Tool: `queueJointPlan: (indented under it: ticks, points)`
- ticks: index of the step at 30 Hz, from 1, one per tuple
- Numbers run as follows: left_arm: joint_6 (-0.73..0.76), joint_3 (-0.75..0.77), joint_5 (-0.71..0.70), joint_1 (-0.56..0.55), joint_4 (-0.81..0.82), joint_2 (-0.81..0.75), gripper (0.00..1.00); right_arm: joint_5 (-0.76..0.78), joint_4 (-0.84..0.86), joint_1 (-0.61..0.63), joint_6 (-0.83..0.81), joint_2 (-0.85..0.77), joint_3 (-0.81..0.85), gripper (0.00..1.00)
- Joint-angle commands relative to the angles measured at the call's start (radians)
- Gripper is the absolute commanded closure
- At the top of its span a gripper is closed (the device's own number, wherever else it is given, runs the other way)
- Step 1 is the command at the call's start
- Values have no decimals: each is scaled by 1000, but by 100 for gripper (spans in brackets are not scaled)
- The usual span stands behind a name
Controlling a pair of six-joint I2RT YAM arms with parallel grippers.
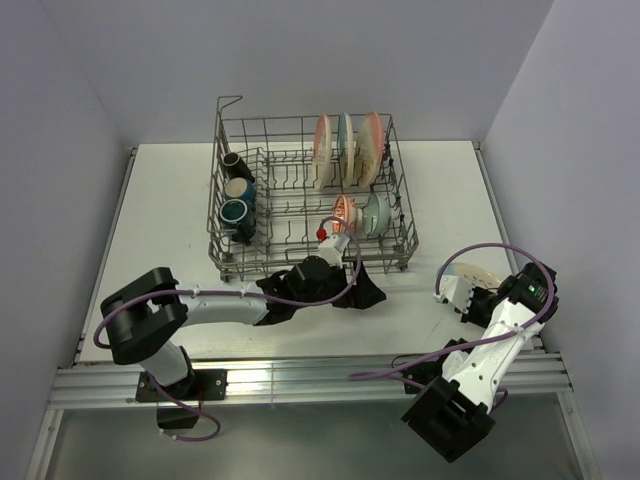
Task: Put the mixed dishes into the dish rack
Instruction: Move the dish rack
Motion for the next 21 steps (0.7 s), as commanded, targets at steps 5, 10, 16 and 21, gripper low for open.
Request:
queueJointPlan:
  ticks: [5, 10, 16, 21]
  points:
    - [220, -49, -392, -21, 533, -126, 1, -81, -31, -1, -313, -22, 3, 100]
    - [177, -138, -386, -26, 827, -28, 1, -99, -29, -2, -307, -50, -26, 100]
    - [268, -152, -397, -29, 1133, 96, 2, -114, -12, -2, -293, -48, -48, 100]
    - [318, -153, -193, 8, 1318, 198, 4, -134, 3, -2, -279, -40, -48, 100]
